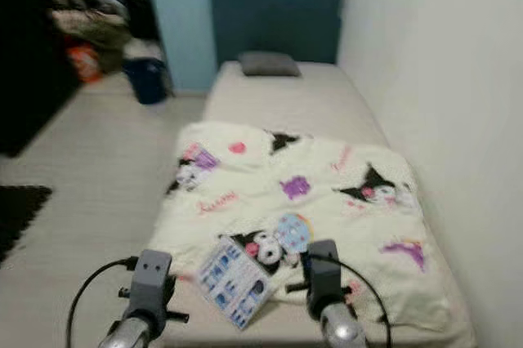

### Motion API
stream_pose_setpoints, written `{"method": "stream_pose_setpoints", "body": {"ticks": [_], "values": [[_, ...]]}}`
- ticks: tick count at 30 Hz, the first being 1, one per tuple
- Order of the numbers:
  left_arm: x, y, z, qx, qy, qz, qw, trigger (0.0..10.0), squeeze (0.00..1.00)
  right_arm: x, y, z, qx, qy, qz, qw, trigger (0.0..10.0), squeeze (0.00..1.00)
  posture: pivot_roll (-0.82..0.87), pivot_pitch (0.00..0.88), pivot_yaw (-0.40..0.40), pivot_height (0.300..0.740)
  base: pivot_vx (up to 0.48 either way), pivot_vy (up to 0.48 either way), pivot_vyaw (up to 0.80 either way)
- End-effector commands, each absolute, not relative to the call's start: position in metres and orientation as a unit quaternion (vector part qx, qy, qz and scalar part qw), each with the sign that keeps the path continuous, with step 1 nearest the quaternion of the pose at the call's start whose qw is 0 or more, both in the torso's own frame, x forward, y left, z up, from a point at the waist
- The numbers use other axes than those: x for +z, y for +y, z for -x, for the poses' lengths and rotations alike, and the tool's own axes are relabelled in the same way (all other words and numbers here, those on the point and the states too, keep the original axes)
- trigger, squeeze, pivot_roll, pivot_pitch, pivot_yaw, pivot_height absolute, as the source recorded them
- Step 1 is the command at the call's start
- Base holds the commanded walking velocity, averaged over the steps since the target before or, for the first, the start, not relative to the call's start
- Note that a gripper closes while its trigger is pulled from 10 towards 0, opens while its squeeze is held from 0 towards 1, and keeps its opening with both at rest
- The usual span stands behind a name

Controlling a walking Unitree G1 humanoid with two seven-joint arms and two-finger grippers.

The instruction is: Clean up the room

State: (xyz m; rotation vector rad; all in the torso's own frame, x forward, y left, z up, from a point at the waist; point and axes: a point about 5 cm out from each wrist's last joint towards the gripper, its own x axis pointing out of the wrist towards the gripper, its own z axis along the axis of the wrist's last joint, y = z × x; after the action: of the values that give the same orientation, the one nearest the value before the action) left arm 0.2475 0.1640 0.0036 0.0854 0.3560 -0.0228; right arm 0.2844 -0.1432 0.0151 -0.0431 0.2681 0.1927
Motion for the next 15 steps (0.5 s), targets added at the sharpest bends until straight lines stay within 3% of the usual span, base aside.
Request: {"method": "stream_pose_setpoints", "body": {"ticks": [1,15], "values": [[0.0038,0.1654,-0.2498,-0.01,0.181,-0.044,0.982,10.0,0.0,0.0101,-0.1433,-0.28,0.096,0.147,0.018,0.984,10.0,0.0,-0.06,0.106,-0.06,0.74,0.0,0.0,0.0],[0.0042,0.1696,-0.2512,-0.006,0.182,-0.048,0.982,10.0,0.0,0.0101,-0.1432,-0.2812,0.096,0.151,0.021,0.984,10.0,0.0,-0.06,0.116,-0.056,0.74,0.0,0.0,0.0]]}}
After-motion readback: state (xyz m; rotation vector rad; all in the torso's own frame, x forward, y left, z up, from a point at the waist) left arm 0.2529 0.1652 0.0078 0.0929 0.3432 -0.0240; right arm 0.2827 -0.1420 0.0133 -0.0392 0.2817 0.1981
